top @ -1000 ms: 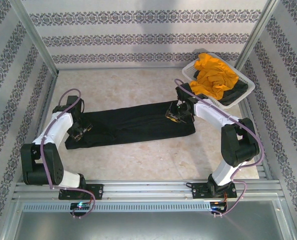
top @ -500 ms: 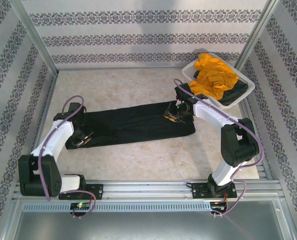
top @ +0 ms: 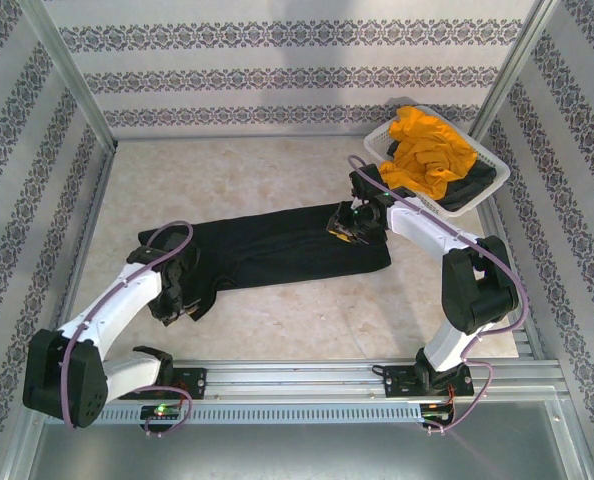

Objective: Fold and stack the t-shirts

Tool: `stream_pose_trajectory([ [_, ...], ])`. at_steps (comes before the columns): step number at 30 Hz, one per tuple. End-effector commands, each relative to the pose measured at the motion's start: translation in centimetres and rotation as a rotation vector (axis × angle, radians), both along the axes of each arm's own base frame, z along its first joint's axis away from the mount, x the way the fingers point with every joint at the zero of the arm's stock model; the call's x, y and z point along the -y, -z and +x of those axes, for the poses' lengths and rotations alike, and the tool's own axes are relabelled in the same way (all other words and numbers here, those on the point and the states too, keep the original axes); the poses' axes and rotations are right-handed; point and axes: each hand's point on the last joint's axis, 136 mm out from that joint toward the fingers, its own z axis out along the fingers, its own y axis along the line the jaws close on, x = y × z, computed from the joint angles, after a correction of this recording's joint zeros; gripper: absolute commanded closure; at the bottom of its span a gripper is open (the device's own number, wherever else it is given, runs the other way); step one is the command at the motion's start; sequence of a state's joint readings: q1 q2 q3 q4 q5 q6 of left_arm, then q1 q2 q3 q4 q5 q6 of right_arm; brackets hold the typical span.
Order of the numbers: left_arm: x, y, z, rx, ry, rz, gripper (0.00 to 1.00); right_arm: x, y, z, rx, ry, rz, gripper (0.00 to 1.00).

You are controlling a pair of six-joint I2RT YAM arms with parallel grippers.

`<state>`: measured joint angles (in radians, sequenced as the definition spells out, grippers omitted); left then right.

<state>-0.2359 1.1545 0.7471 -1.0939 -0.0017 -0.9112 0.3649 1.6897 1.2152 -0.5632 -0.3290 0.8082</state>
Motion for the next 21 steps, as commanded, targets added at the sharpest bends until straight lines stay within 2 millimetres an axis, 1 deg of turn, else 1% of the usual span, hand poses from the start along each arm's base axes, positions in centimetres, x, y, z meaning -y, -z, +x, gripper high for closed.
stream_pose_trajectory([
  [1,-1.2,-3.5,2.7,0.131,-0.006,0.088,0.6,-0.9,-0.5,0.0,0.009,-0.012,0.017,0.74],
  [2,-0.8,-3.8,3.7,0.164,0.001,0.068,0.61,-0.9,-0.4,-0.1,0.006,-0.009,0.023,0.74],
  [4,0.8,-3.9,6.4,0.236,0.013,0.001,0.65,-1.0,-0.2,-0.2,0.002,-0.004,0.032,0.74],
  [6,2.9,-3.5,9.1,0.288,0.031,-0.085,0.67,-1.1,-0.1,-0.1,-0.001,-0.002,0.033,0.74],
  [8,4.7,-3.1,11.3,0.305,0.068,-0.127,0.67,-1.0,-0.1,-0.2,-0.005,-0.001,0.032,0.74],
  [9,5.7,-2.9,12.3,0.306,0.116,-0.124,0.67,-0.9,-0.1,-0.3,-0.004,0.0,0.027,0.74],
  [10,6.3,-2.8,12.9,0.298,0.157,-0.108,0.66,-0.9,-0.1,-0.3,-0.003,0.0,0.024,0.74],
  [12,8.3,-2.1,14.1,0.272,0.281,-0.093,0.63,-0.7,-0.2,-0.4,-0.004,0.002,0.019,0.74],
  [13,9.2,-2.0,14.5,0.263,0.353,-0.069,0.62,-0.7,-0.2,-0.4,-0.002,0.003,0.019,0.74],
  [15,10.2,-1.3,14.6,0.232,0.492,0.003,0.61,-0.5,-0.3,-0.4,0.002,0.007,0.02,0.74],
  [16,10.3,-0.7,14.4,0.203,0.545,0.041,0.61,-0.4,-0.3,-0.5,0.001,0.01,0.02,0.74],
  [17,10.0,0.0,13.8,0.157,0.581,0.089,0.61,-0.3,-0.3,-0.5,0.002,0.014,0.022,0.74],
  [19,8.6,1.6,12.3,0.053,0.593,0.154,0.63,-0.2,-0.4,-0.7,0.004,0.02,0.022,0.74],
  [21,7.8,2.8,11.0,0.01,0.584,0.17,0.66,0.0,-0.6,-0.8,0.01,0.024,0.025,0.74],
])
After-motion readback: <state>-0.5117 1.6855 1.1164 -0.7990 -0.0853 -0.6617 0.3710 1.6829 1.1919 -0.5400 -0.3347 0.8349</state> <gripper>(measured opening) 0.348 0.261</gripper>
